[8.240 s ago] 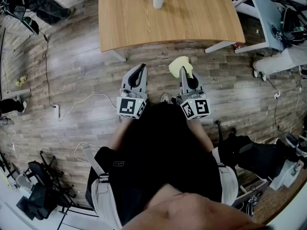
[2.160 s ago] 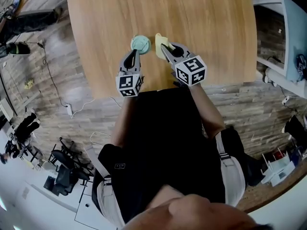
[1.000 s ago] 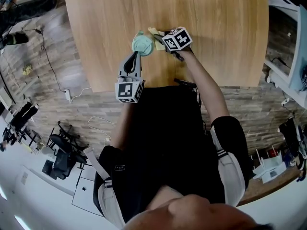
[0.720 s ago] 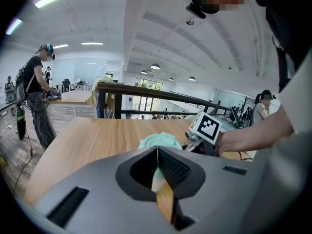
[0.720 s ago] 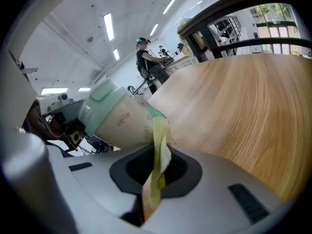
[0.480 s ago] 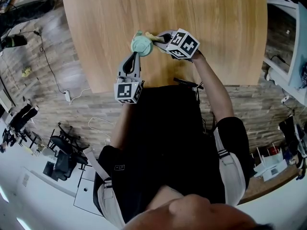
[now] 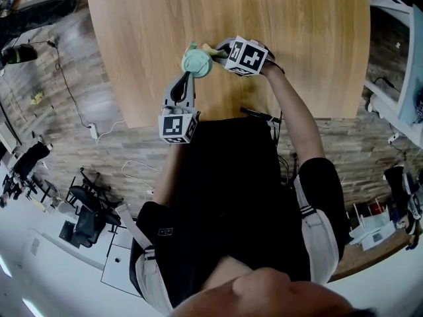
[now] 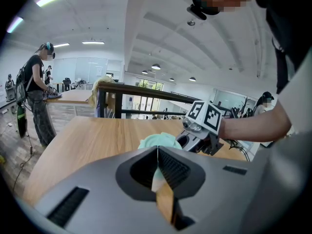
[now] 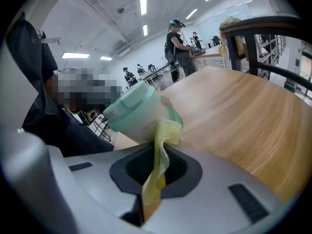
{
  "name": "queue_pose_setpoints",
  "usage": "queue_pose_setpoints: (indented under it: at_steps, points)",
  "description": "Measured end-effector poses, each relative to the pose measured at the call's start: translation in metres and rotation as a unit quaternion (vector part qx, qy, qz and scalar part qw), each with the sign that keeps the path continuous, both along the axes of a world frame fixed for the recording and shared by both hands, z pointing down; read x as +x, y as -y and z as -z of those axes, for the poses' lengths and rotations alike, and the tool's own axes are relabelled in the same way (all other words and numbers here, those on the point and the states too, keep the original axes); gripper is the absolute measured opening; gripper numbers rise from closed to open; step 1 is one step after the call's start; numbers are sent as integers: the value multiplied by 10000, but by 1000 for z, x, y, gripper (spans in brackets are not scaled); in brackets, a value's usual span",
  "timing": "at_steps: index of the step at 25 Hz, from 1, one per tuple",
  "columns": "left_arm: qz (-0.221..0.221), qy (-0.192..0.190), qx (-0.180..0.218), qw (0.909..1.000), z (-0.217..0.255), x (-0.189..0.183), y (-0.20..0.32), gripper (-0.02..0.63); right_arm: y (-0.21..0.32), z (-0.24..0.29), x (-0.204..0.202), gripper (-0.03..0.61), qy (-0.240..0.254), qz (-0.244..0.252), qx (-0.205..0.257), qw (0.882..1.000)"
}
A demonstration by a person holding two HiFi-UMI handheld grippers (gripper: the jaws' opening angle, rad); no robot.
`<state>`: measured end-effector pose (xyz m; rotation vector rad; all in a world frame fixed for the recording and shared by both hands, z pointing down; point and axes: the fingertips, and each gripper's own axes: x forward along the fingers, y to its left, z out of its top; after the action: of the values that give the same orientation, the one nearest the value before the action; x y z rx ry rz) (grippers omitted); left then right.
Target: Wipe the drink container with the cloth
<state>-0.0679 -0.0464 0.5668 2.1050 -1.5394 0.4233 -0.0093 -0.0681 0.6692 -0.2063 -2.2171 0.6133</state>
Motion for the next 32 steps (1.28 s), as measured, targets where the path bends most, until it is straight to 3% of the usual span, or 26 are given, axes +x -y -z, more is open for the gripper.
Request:
queue_pose_setpoints:
  at_steps: [7, 17, 24, 32]
  points:
    - [6, -28, 14, 10000, -1, -1, 2, 25, -5, -45, -2, 42, -314, 457, -157, 9983]
    - [-32, -24, -5, 10000, 0, 0, 0, 25, 7, -67, -8, 41, -555, 1279, -128, 9902]
    - [-11, -78, -26, 10000, 0, -3, -3, 25, 7, -45, -15, 43, -310, 2056, 118, 9781]
    - [19, -135, -83, 9999, -1, -4, -3, 25, 14, 17, -17, 43, 146, 2651, 379, 9634]
